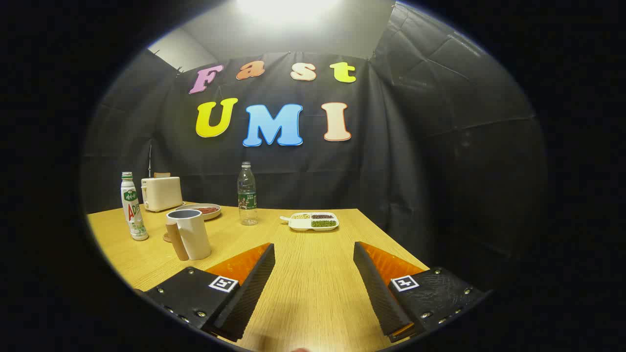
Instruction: Take the bottle from table, then pour the juice into the cup, finally place the bottle on the coaster
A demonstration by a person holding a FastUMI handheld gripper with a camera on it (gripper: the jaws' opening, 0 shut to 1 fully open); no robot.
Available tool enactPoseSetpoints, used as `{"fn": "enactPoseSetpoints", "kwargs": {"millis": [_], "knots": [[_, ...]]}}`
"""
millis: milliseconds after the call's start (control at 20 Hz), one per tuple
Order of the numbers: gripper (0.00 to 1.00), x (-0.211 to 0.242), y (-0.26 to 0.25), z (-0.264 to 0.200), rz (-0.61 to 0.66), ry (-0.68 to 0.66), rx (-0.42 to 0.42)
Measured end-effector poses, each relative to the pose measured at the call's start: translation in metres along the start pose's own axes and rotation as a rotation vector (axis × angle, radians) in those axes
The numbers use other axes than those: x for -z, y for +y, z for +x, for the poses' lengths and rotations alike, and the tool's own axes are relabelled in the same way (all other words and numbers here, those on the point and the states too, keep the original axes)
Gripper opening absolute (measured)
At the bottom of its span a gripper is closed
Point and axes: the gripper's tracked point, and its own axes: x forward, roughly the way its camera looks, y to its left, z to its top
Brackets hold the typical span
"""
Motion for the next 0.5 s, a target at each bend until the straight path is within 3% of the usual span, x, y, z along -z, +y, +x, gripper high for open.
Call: {"fn": "enactPoseSetpoints", "kwargs": {"millis": [300, 500], "knots": [[0.98, -0.001, -0.001, 0.011, -0.003, 0.0, 0.007], [0.98, -0.014, 0.003, 0.056, -0.022, -0.022, 0.004]]}}
